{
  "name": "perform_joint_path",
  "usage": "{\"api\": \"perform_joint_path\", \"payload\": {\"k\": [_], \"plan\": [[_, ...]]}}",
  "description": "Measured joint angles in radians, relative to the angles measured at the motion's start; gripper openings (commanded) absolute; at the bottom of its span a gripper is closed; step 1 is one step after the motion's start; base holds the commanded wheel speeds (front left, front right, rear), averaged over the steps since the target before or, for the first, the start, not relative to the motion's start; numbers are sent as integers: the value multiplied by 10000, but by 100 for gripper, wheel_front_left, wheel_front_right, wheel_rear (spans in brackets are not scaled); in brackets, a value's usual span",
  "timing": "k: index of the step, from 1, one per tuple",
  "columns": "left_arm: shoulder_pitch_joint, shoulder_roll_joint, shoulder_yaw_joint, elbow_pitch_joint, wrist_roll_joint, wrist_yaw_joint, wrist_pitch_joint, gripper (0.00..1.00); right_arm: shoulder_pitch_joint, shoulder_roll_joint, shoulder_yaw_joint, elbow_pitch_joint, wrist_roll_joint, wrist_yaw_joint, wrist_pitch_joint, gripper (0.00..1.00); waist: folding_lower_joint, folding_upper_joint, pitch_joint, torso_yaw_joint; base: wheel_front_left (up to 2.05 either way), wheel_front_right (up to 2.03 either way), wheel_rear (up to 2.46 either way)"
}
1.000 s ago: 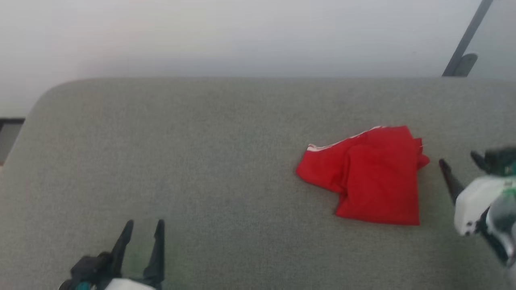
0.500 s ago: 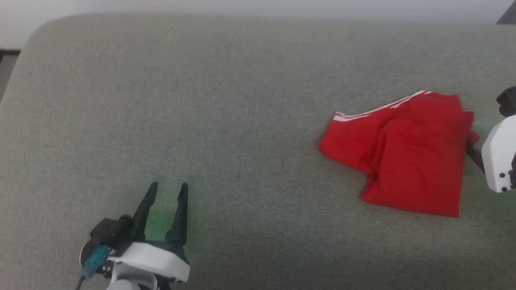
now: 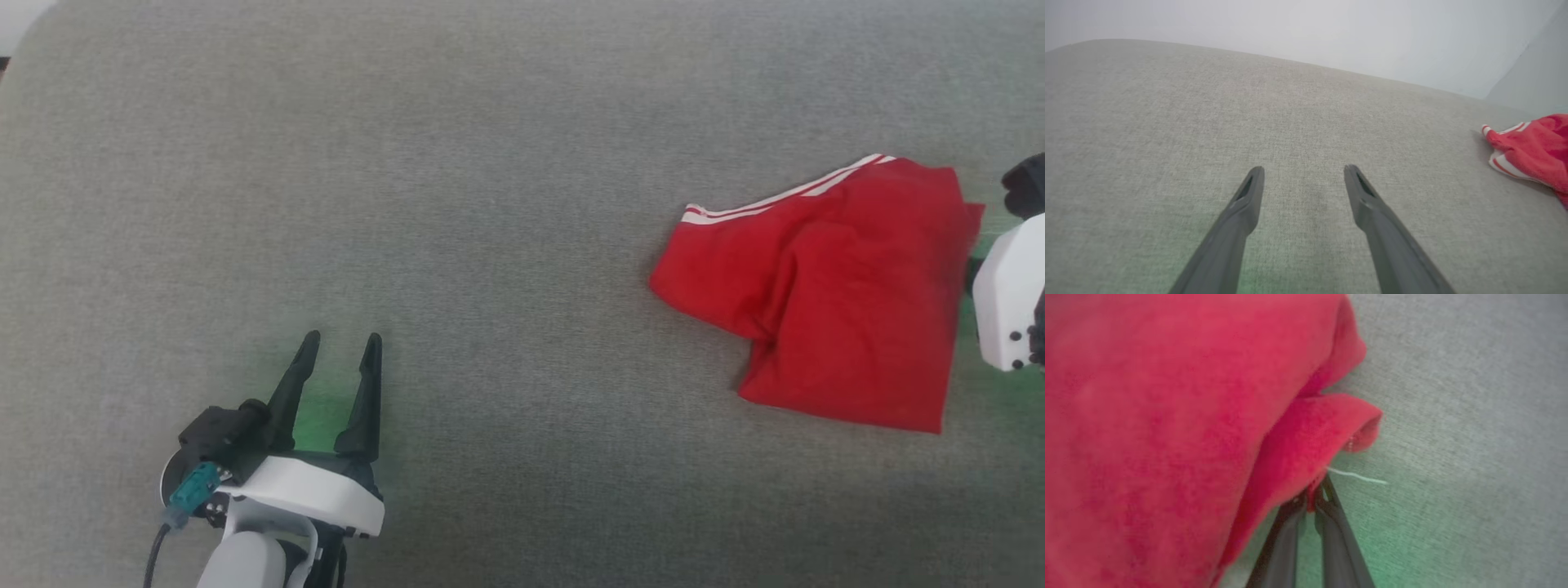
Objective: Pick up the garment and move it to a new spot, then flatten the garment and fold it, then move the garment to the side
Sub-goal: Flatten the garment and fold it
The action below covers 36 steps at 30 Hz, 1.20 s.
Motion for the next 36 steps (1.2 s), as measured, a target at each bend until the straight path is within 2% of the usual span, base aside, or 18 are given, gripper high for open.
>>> {"api": "perform_joint_path", "payload": {"k": [3,10,14,17,20,24,27,31,33,36], "plan": [[-20,36,10,-10,-2,0,0,100,-141,-180,-255,476,50,-2,-554,0,0,0,-12,-166,0,0,0],[-115,104,59,-40,-23,0,0,100,-495,-1151,-1801,1835,-602,-17,-1801,0,0,0,-156,-391,0,0,0],[-53,100,48,-15,-48,0,0,100,-516,-1383,-2399,1950,-988,-19,-2295,0,0,0,-318,-445,0,0,0],[83,81,44,56,-67,0,0,100,-488,-943,-2493,1068,-539,-27,-2416,0,0,0,-476,-468,0,0,0],[133,75,48,81,-73,0,0,100,-325,-608,-1994,-604,-477,-27,-2291,0,0,1,-625,-489,0,0,0],[263,58,19,111,-104,0,0,100,174,174,-1183,-2840,-50,-27,-1400,0,0,0,-786,-461,0,0,0],[259,63,-54,107,-178,0,0,100,511,497,-558,-3960,-190,-21,-742,0,0,0,-816,-335,0,0,0],[256,52,-40,150,-242,0,0,100,848,1195,23,-4738,-92,-17,-219,0,0,0,-850,-117,0,0,0],[271,38,6,159,-249,0,0,100,880,1175,-56,-4805,-272,-17,-157,0,0,0,-884,-38,0,0,0],[389,-8,58,171,-251,0,0,100,1066,963,-863,-4548,-493,-19,-253,0,0,0,-938,20,0,0,0]]}}
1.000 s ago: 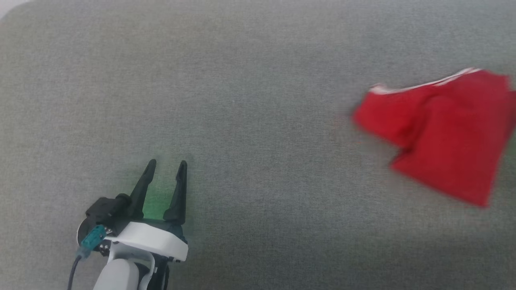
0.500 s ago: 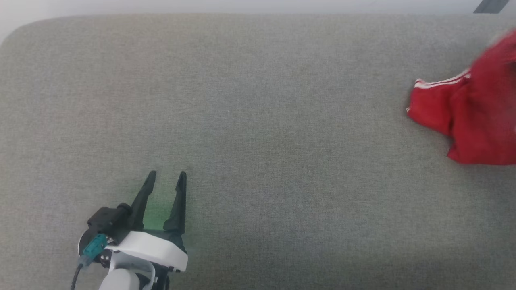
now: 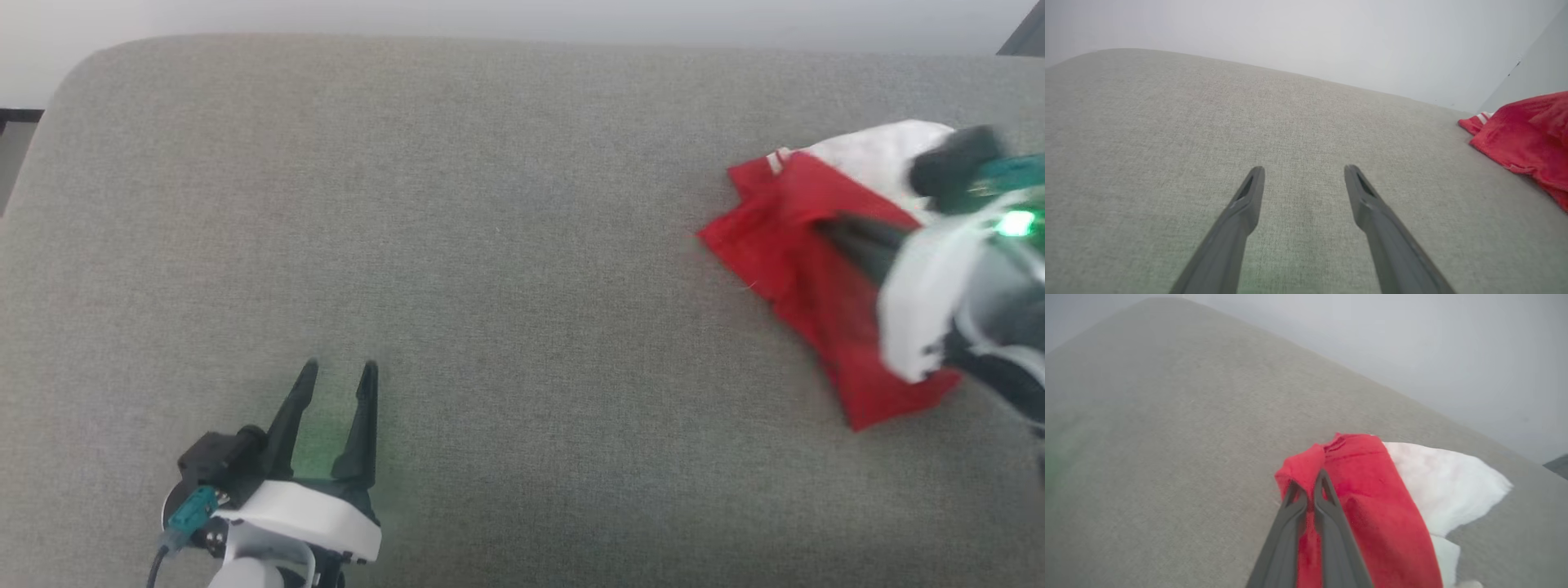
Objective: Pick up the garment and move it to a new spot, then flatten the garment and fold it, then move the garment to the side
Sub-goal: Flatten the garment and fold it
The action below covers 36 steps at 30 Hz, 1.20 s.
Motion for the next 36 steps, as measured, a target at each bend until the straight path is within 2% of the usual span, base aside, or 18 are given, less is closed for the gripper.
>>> {"api": "perform_joint_path", "payload": {"k": [2,4,8,15,16,19,22,24,26,29,30,31,32,36], "plan": [[98,-8,50,19,-15,0,0,100,431,-104,-821,121,8,0,-127,0,0,0,-39,5,0,0,0],[108,-10,105,13,-17,0,0,100,706,-159,-1198,155,8,0,-171,0,0,0,-48,-15,0,0,0],[146,-56,163,-2,-19,0,0,100,2015,-253,-3264,366,21,0,-387,0,0,0,-57,-213,0,0,0],[-99,153,-84,6,-17,0,0,100,3498,424,-6155,1868,-303,-10,-890,0,0,0,133,-655,0,0,0],[-293,305,-180,15,-17,0,0,100,3569,633,-6416,2370,-729,-10,-1235,0,0,0,243,-734,0,0,0],[-484,481,-253,8,-27,-2,0,100,3521,1080,-6681,3122,-723,-8,-1689,0,0,0,407,-826,0,0,0],[-598,761,-270,8,-29,0,0,100,3378,1308,-7085,4090,-1189,-2,-2251,0,0,0,541,-975,0,0,0],[-739,917,-351,21,-56,0,0,100,3150,1317,-7563,4863,-1914,-2,-2715,0,0,0,610,-1093,0,0,0],[-915,1091,-391,12,-61,0,0,100,2838,1618,-7979,5490,-2236,-8,-3104,0,0,0,648,-1237,0,0,0],[-1234,1429,-637,38,-92,0,0,100,2345,2040,-8002,6163,-2738,-8,-3521,0,0,0,685,-1490,0,0,0],[-1394,1528,-773,42,-107,0,0,100,2196,2199,-7992,6274,-2771,-10,-3684,4,0,0,688,-1580,0,0,0],[-1592,1682,-968,56,-150,0,0,100,2080,2345,-7963,6391,-2855,-10,-3864,68,0,0,686,-1675,0,0,0],[-1823,1891,-1214,69,-155,-2,0,100,2011,2472,-7973,6470,-2882,-10,-4057,100,0,0,679,-1773,0,0,0],[-3226,2895,-2709,132,-384,0,12,100,1959,2800,-7912,6543,-2924,-10,-5020,100,0,0,602,-2161,0,0,0]]}}
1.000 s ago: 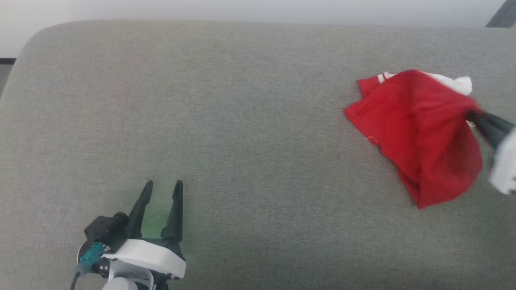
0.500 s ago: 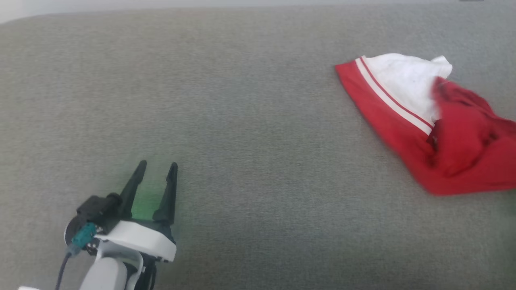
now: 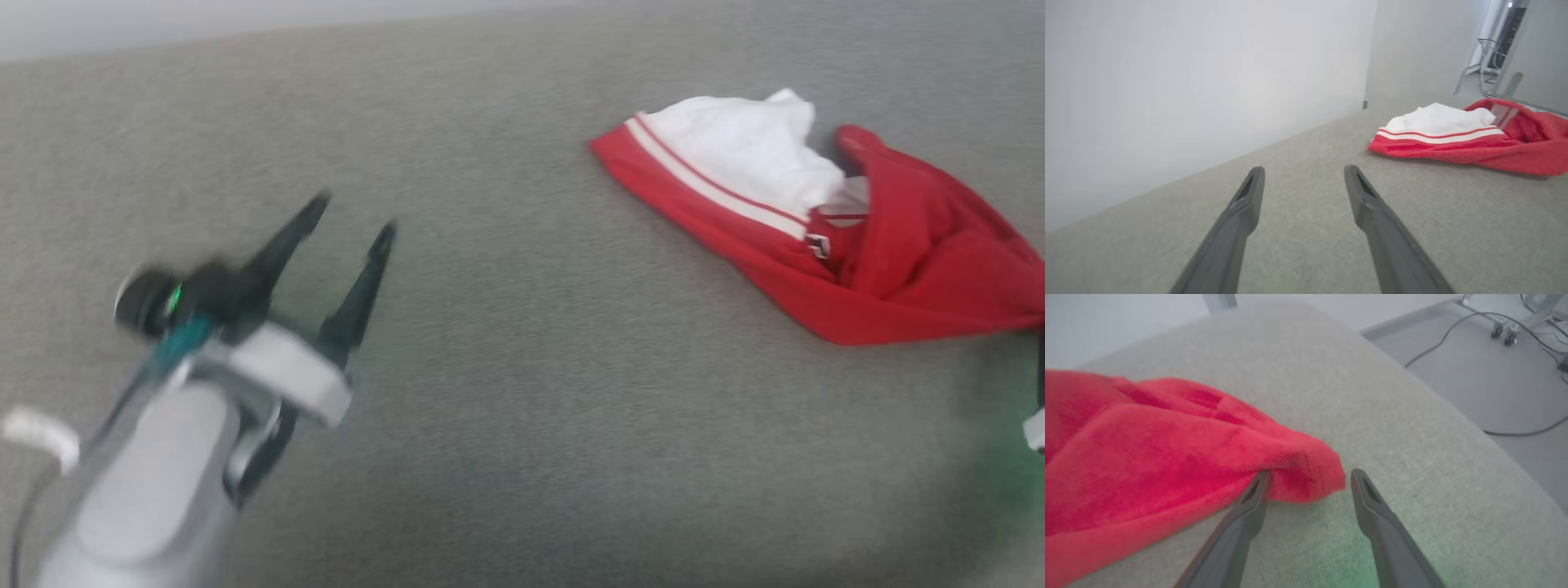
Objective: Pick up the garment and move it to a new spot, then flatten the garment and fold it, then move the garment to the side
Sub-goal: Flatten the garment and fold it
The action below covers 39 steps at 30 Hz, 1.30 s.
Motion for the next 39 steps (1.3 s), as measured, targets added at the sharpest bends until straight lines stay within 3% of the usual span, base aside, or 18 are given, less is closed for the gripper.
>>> {"api": "perform_joint_path", "payload": {"k": [2,3,7,13,20,27,34,38,39], "plan": [[-937,491,-980,-58,-449,0,445,100,62,92,123,-291,38,0,-612,100,0,0,-62,-206,0,0,0],[-1961,1005,-1996,-148,-867,-2,1170,100,240,205,385,-848,153,-2,-1237,100,0,0,-118,-445,0,0,0],[-3925,1442,-3956,-307,-2546,0,3057,100,637,403,1210,-2290,428,2,-2113,100,0,0,-202,-1029,0,0,0],[-6325,1028,-5967,458,-5158,0,6101,100,1007,830,2282,-4065,631,6,-2510,100,0,0,-173,-2075,0,0,0],[-8060,-483,-7043,3074,-6911,-2,8821,100,1101,1279,3037,-4709,729,2,-2614,100,0,-1,158,-3223,0,0,0],[-9027,-1739,-7254,5871,-6947,73,9331,100,1098,1630,3425,-4669,826,2,-2638,100,0,0,624,-4198,0,0,0],[-9245,-2410,-7403,7582,-6819,69,9014,100,1093,1804,3555,-4533,920,2,-2669,100,0,0,1014,-4741,0,0,0],[-9248,-2458,-7612,8094,-6744,40,8926,100,1080,1887,3522,-4594,920,2,-2679,100,0,0,1140,-4774,0,0,0],[-9248,-2472,-7609,8172,-6750,25,8859,62,1062,1900,3530,-4604,917,2,-2679,100,0,0,1156,-4777,0,0,0]]}}
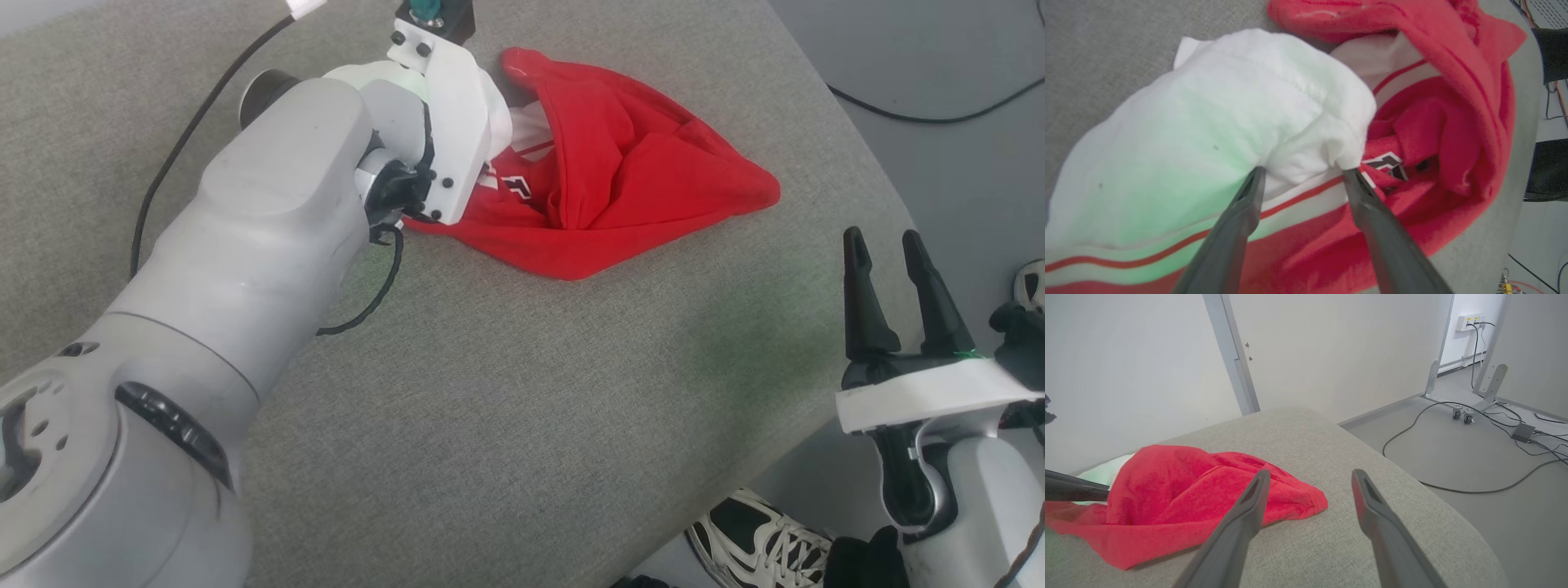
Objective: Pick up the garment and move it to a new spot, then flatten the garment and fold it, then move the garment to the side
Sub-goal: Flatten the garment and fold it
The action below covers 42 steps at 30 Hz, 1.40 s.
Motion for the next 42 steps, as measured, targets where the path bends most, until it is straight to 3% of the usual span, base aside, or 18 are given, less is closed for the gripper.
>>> {"api": "perform_joint_path", "payload": {"k": [2,3,12,18,22,29,34,37,42], "plan": [[-27,-27,44,100,-84,-13,-150,9,-86,6,10,-6,-6,0,0,100,0,0,29,-5,0,0,0],[-27,-17,38,111,-100,-13,-205,0,-125,2,29,-4,-21,0,0,100,0,0,19,-5,0,0,0],[-221,46,282,-629,-823,-17,-997,0,-301,-314,-52,-56,-107,0,-2,100,0,0,-48,673,0,0,0],[-243,443,527,-1697,-1488,-25,-1655,0,-305,-629,-328,-309,-211,0,65,100,0,0,-205,1390,0,0,0],[43,1404,575,-2882,-1896,-27,-2351,0,-186,-754,-593,-623,-337,0,370,100,0,0,-412,2067,0,0,0],[1732,3776,671,-5079,-2669,-27,-3586,0,225,-955,-1064,-1377,-533,0,1078,100,0,0,-869,3327,0,0,0],[3257,5277,880,-5860,-3331,-25,-4498,0,437,-974,-1327,-1977,-640,0,1603,100,0,0,-1126,4073,0,0,0],[4054,5802,1005,-5820,-3783,-25,-4991,0,550,-974,-1436,-2284,-729,0,1898,100,0,0,-1198,4394,0,0,0],[4971,6096,1308,-5229,-4470,-25,-5691,0,605,-974,-1553,-2694,-800,0,2297,100,0,0,-1090,4551,0,0,0]]}}
